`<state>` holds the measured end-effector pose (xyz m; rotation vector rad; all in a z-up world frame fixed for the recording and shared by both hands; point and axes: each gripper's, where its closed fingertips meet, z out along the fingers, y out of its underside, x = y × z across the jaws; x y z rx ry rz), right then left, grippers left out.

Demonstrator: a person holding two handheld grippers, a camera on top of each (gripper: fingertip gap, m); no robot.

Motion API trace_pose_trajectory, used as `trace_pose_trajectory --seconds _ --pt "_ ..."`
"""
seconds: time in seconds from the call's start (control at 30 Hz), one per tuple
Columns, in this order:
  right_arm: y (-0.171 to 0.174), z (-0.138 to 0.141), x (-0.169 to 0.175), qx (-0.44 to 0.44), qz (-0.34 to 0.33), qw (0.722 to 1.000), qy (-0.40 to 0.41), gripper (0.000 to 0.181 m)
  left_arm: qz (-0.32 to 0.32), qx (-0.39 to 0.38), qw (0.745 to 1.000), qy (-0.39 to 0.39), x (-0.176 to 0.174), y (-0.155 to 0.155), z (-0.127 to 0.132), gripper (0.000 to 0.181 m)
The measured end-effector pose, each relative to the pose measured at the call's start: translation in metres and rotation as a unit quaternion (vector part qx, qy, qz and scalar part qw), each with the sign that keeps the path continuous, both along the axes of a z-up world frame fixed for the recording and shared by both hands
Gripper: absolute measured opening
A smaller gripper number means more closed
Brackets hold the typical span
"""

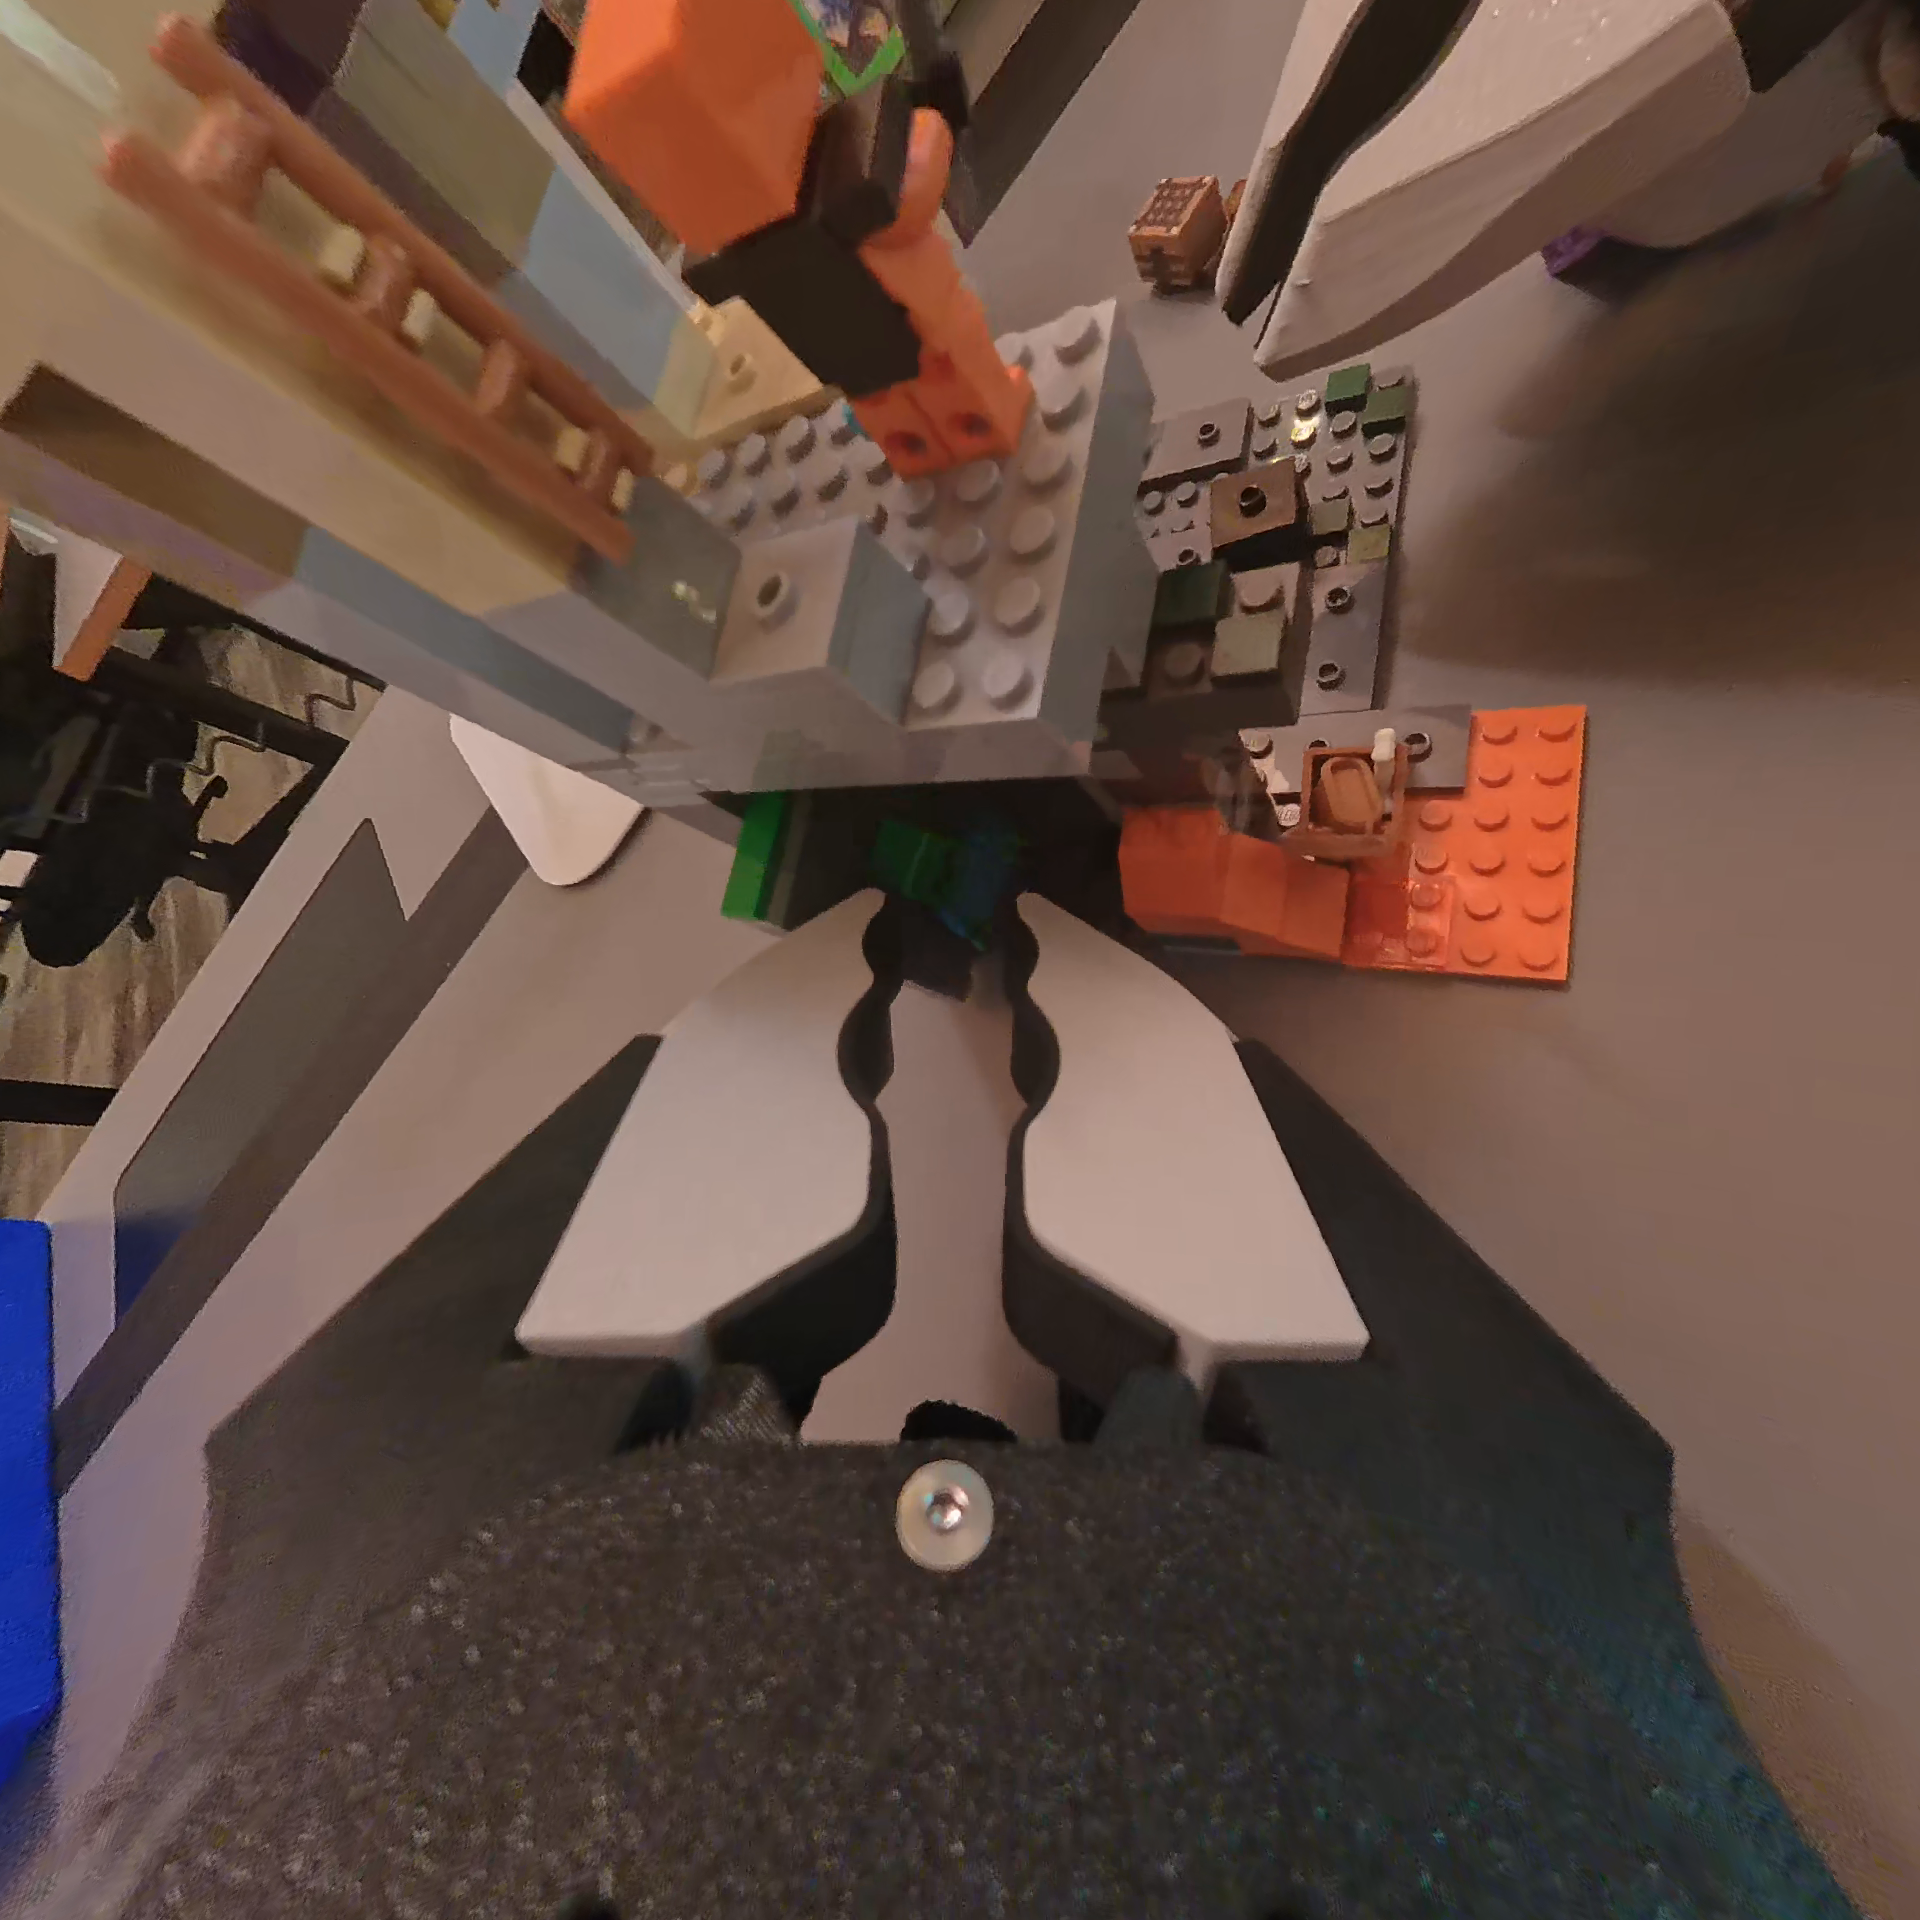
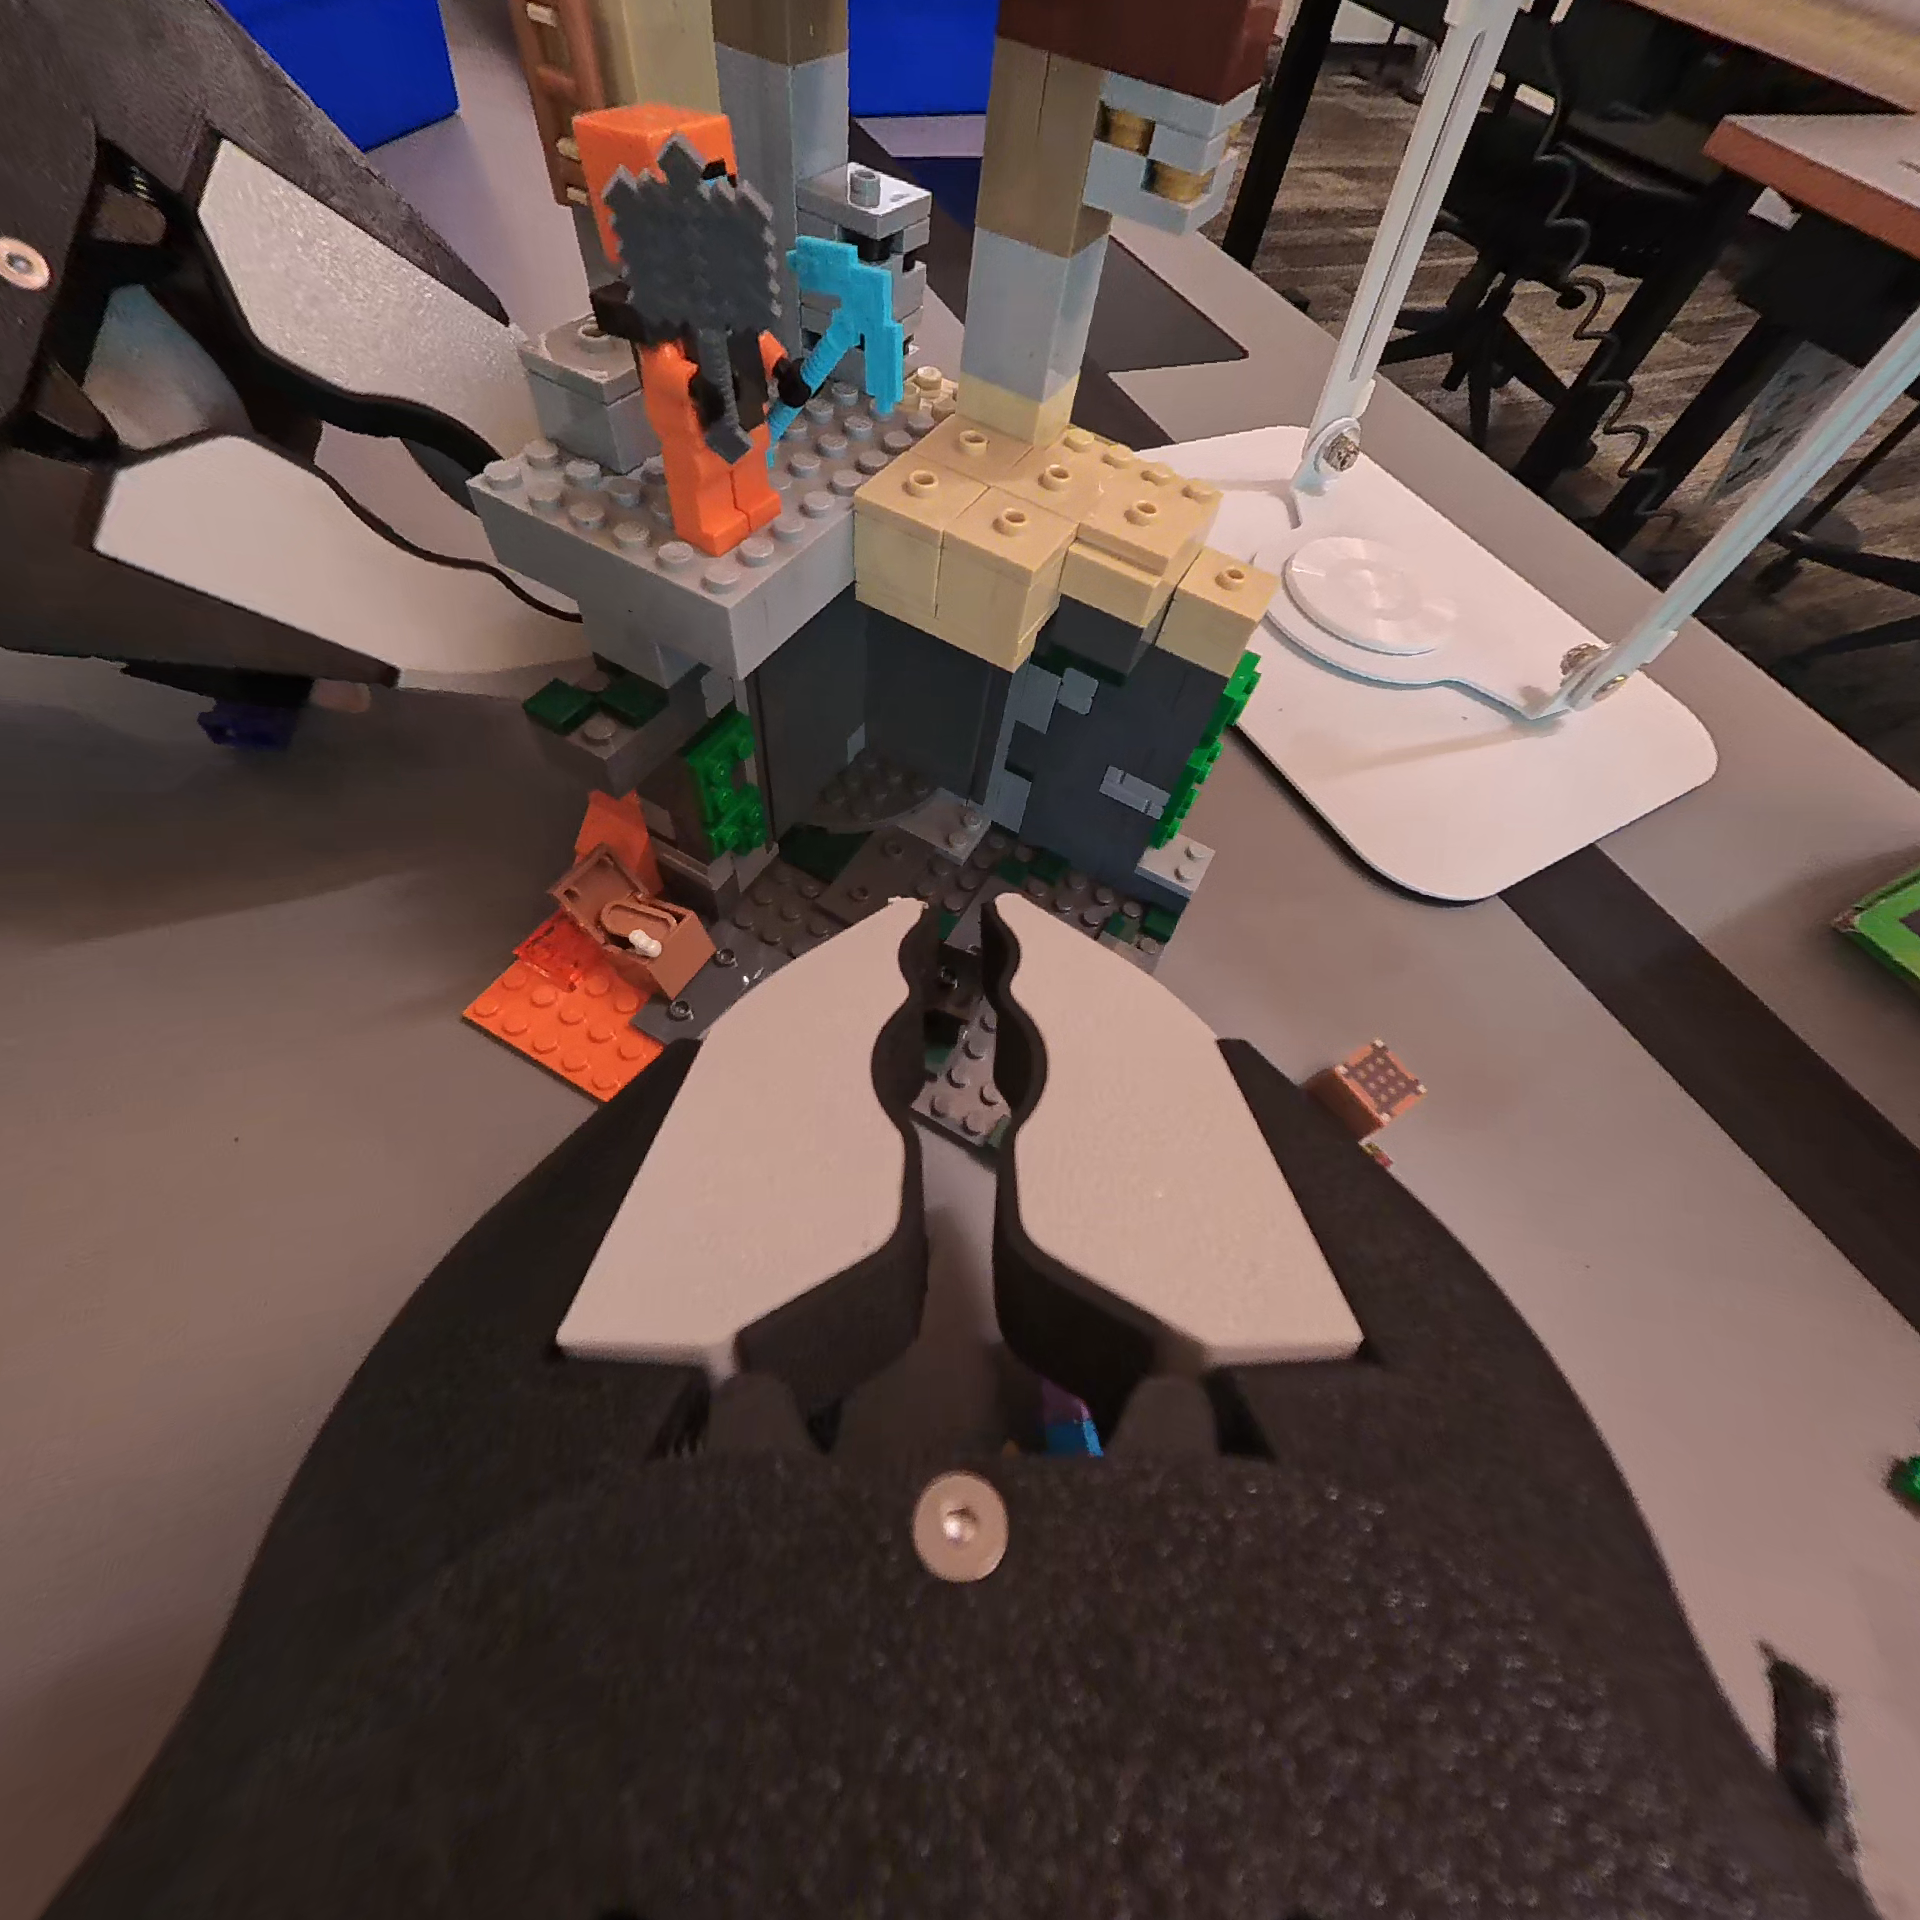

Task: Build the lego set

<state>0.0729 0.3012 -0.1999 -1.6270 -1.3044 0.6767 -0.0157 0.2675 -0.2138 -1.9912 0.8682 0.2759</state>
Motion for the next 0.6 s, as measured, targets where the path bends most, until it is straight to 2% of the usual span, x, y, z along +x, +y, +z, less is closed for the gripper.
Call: trace_pose_trajectory --seconds 0.27,0.6 --pt "-0.0004 -0.0008 0.0006 -0.001 0.001 1.000 0.000 0.007 -0.019 0.010 0.999 0.042 -0.0011 0.0025 -0.0020 0.015" --pt "-0.0019 -0.0021 0.0000 -0.004 0.002 1.000 0.000 0.007 -0.014 0.010 1.000 0.016 0.0000 0.0014 -0.0002 0.018"
